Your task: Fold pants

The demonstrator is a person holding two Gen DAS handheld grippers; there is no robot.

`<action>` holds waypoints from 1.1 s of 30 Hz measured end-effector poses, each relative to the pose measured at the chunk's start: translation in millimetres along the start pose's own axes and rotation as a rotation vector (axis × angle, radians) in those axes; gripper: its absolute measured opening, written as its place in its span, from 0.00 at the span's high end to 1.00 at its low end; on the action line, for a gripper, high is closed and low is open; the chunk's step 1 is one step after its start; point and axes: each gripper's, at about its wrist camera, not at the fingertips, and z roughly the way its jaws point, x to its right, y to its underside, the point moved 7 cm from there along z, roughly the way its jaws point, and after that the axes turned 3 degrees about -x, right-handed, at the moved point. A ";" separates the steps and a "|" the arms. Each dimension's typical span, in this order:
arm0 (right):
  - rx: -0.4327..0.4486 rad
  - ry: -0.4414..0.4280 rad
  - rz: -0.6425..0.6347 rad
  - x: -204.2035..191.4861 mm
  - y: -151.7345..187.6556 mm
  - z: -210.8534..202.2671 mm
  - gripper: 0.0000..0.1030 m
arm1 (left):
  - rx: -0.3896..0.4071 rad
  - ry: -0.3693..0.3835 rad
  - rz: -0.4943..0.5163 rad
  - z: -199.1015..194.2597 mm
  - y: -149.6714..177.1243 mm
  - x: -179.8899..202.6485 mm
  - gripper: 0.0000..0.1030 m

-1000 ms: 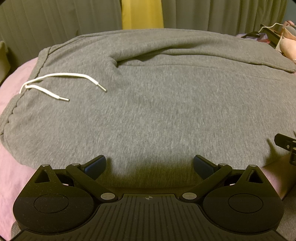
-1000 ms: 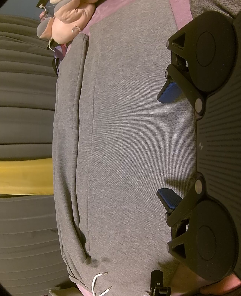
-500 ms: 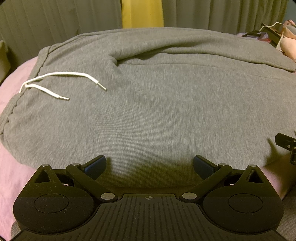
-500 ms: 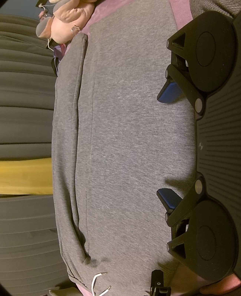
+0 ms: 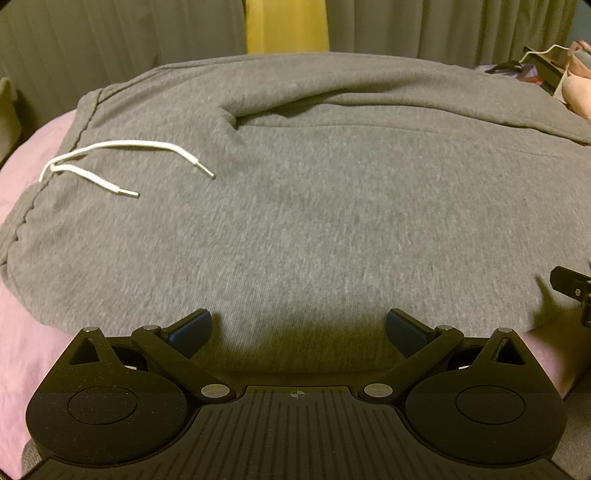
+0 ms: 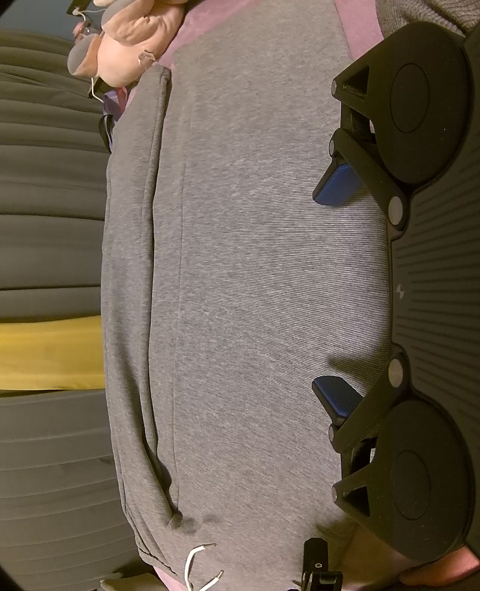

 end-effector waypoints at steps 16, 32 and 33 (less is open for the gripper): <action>-0.006 -0.002 0.001 -0.8 1.6 0.8 0.04 | -0.003 0.002 -0.014 -0.9 -1.8 -3.4 0.00; -0.059 -0.022 0.025 0.4 2.0 9.8 0.04 | -0.011 0.011 -0.020 -0.6 -2.8 -2.8 0.00; -0.062 -0.024 0.025 0.4 2.0 10.5 0.04 | -0.011 0.012 -0.021 -0.6 -3.0 -2.9 0.00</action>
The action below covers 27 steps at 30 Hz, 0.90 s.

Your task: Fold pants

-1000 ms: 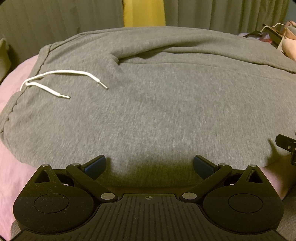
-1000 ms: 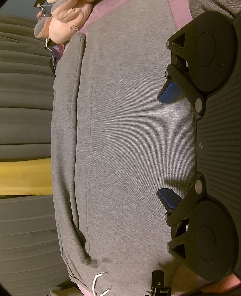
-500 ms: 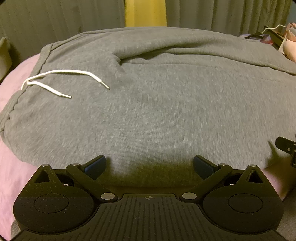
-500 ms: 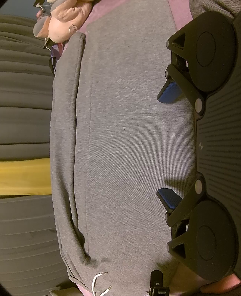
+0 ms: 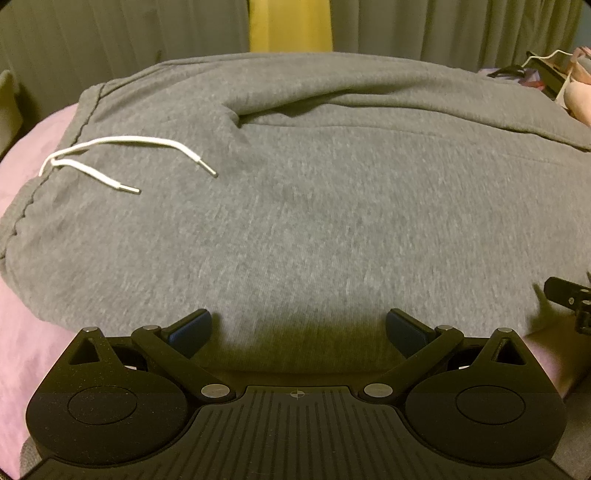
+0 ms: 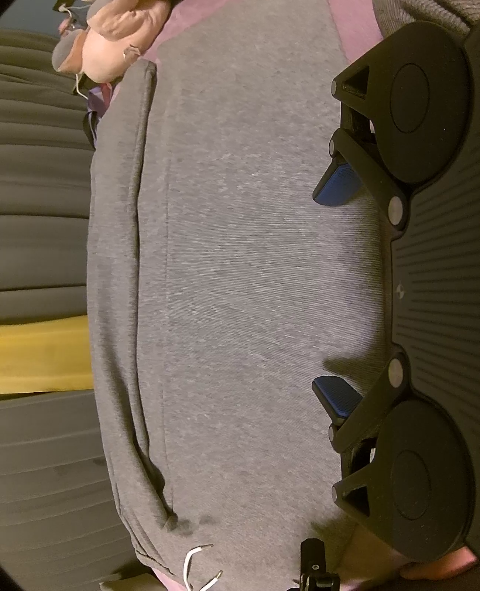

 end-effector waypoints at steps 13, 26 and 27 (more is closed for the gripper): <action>-0.103 0.054 0.165 40.9 -38.2 37.0 0.04 | 0.080 -0.049 -0.029 -4.7 -23.7 -4.3 0.00; -0.107 0.100 0.283 64.5 -50.2 69.5 0.03 | 0.276 -0.156 -0.315 37.5 -121.2 -43.3 0.00; -0.126 0.102 0.262 61.7 -54.3 72.0 0.03 | 0.273 -0.165 -0.337 44.0 -120.2 -50.3 0.00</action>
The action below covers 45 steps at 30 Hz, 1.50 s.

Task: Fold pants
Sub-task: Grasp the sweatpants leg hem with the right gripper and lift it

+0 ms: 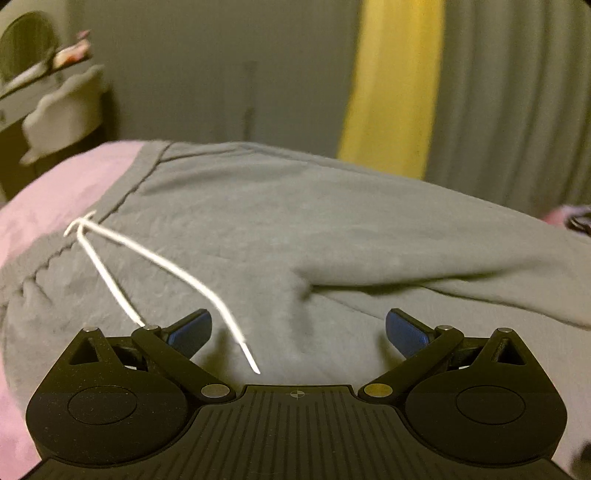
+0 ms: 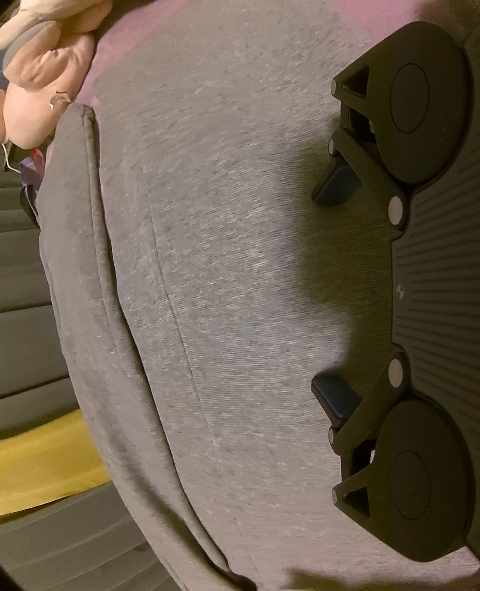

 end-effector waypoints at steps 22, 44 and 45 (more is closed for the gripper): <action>0.095 -0.015 0.382 -27.3 -342.0 131.3 0.44 | 0.083 -0.135 -0.101 43.4 0.6 -32.5 0.00; 0.300 -0.185 0.340 42.3 -210.1 3.9 0.98 | 0.147 -0.130 -0.133 41.2 4.2 -32.9 0.00; 0.301 -0.194 0.341 48.6 -185.8 -5.8 0.98 | 0.147 -0.130 -0.133 40.7 4.8 -32.9 0.00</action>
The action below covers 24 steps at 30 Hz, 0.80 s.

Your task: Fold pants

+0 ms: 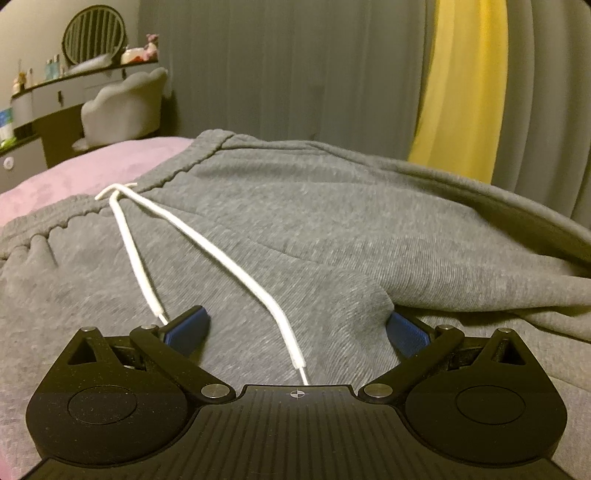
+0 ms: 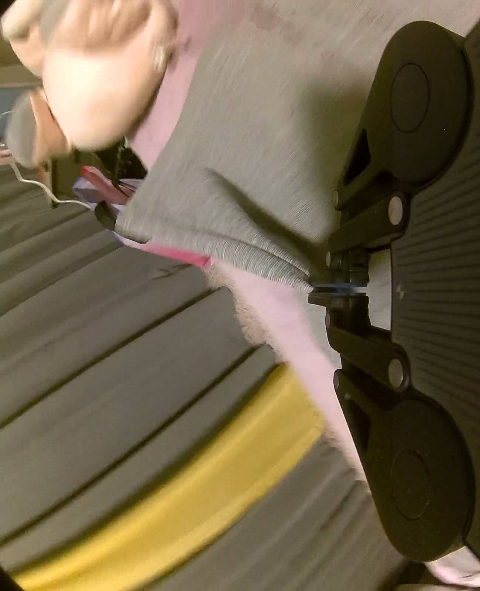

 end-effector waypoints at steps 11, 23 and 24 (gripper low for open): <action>0.040 0.071 0.030 32.0 6.5 -22.3 0.47 | -0.006 -0.008 0.007 -6.7 4.7 0.6 0.00; -0.012 0.376 -0.205 25.7 -13.9 56.2 0.83 | 0.004 -0.001 0.003 -7.0 6.9 -0.3 0.00; 0.002 0.354 -0.177 28.5 -12.9 49.4 0.91 | 0.005 -0.001 0.004 -6.8 7.0 -0.3 0.00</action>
